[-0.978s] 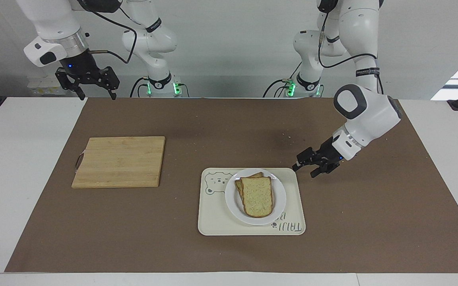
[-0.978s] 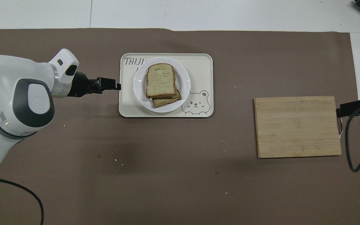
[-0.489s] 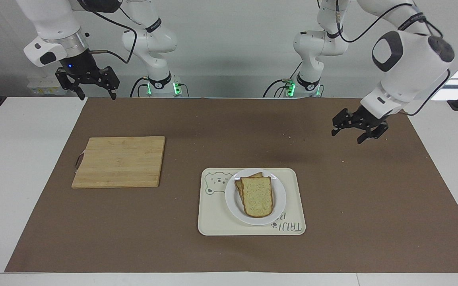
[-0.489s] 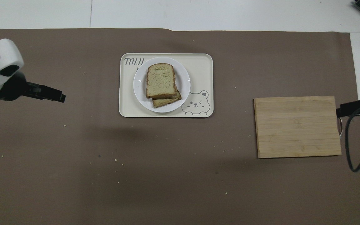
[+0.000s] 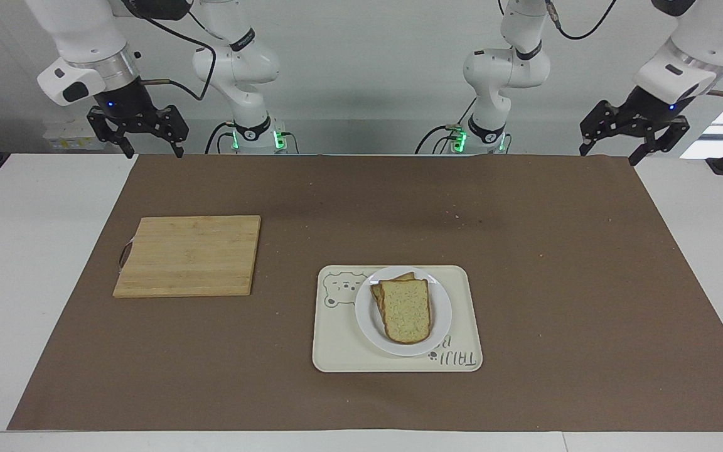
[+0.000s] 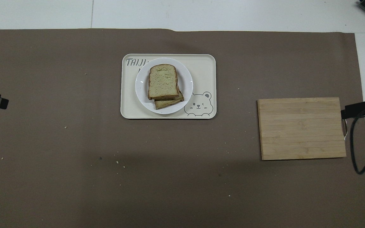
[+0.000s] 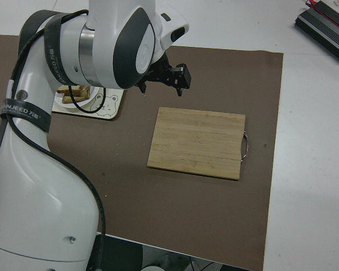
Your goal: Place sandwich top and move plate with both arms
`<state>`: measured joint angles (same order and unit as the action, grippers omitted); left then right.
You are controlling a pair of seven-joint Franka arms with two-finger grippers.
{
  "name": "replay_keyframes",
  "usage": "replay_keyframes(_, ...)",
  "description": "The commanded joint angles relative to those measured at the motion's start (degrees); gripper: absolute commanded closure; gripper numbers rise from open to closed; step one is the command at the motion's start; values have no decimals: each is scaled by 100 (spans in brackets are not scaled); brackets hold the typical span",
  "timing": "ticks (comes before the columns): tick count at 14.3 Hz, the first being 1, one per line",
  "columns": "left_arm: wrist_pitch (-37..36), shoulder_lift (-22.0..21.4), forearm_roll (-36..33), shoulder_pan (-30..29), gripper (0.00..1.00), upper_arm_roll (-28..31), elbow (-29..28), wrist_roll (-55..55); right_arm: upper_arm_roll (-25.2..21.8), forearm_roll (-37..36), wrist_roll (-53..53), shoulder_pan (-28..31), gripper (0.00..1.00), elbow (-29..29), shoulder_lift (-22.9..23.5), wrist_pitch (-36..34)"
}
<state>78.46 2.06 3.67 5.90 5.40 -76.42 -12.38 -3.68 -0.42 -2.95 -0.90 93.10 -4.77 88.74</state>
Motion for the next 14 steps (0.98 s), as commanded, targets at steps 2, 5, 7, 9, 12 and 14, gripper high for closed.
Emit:
replay_keyframes(2, -199, -170, -315, -54, 0, -40, 93, 17, 34, 25, 14, 72, 0, 7, 11, 65)
replay_keyframes(5, -42, -855, -359, -89, 0, -4, -820, -98, 34, 25, 14, 81, 0, 7, 11, 65)
replay_keyframes(7, -6, -874, -350, -185, 0, 4, -857, -98, 34, 25, 14, 72, 0, 7, 2, 65)
replay_keyframes(9, -6, -865, -358, -326, 0, -4, -848, -98, 34, 25, 14, 81, 0, 15, 11, 65)
replay_keyframes(12, 38, -673, -359, -335, 0, -4, -655, -80, 34, 25, 5, 81, 0, 15, 2, 65)
replay_keyframes(14, 38, -532, -306, -353, 0, 31, -436, -80, 34, 25, 5, 81, 0, 15, 2, 65)
